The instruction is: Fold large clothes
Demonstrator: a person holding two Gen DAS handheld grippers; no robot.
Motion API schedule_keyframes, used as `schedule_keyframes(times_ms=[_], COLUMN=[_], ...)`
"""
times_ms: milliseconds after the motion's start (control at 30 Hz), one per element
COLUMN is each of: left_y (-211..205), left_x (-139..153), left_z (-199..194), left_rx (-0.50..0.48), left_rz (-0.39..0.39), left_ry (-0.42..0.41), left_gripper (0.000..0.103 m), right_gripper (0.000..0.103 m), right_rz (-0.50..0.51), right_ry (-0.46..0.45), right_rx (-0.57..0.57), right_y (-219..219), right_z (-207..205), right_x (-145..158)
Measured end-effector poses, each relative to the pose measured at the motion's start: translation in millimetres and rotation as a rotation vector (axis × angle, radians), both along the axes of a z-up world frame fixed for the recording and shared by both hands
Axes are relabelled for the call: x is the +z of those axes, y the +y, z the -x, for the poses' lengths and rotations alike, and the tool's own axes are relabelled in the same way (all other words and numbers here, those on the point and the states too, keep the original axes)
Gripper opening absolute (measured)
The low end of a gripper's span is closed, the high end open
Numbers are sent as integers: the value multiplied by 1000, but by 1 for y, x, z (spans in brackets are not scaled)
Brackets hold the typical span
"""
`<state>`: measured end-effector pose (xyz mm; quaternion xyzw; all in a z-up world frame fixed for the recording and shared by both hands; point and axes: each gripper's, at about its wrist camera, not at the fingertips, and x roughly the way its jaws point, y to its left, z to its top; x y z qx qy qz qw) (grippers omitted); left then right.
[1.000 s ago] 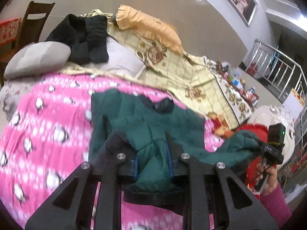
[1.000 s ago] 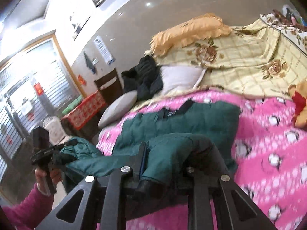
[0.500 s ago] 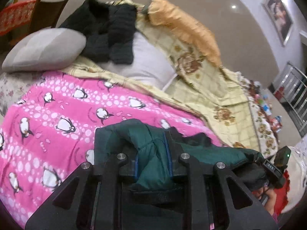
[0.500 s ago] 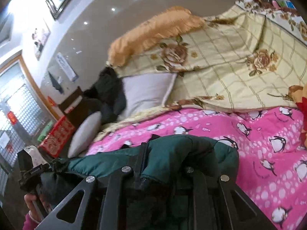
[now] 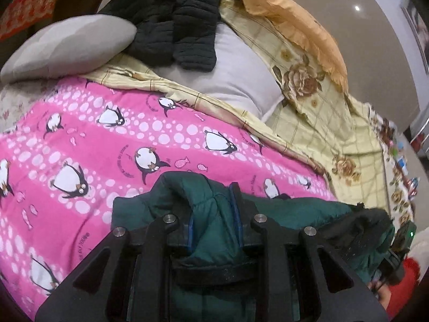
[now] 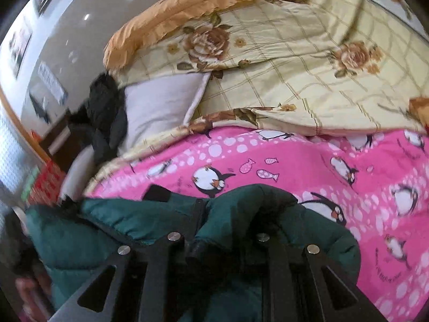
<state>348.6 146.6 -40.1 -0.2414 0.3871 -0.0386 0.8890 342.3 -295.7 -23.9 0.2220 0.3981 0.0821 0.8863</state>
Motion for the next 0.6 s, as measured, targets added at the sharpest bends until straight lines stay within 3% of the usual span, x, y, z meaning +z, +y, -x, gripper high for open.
schedule_keyframes(times_ms=[167, 267, 433, 500, 600], left_y=[-1, -1, 0, 0, 0], left_x=[7, 10, 10, 10, 9], left_z=[5, 7, 7, 8, 8], left_rx=[-24, -32, -25, -22, -22], left_rz=[11, 11, 24, 32, 32], left_ry=[-9, -11, -13, -14, -12], left_gripper=[23, 24, 25, 25, 25], right_gripper=[42, 43, 46, 46, 46], right_rz=[-127, -32, 25, 47, 150], right_ry=[-77, -167, -299, -282, -211], right_rx=[8, 31, 114, 257, 345], right_y=[-11, 0, 26, 55, 103], right_z=[39, 75, 128, 136, 131], right_x=[38, 73, 115, 115, 97])
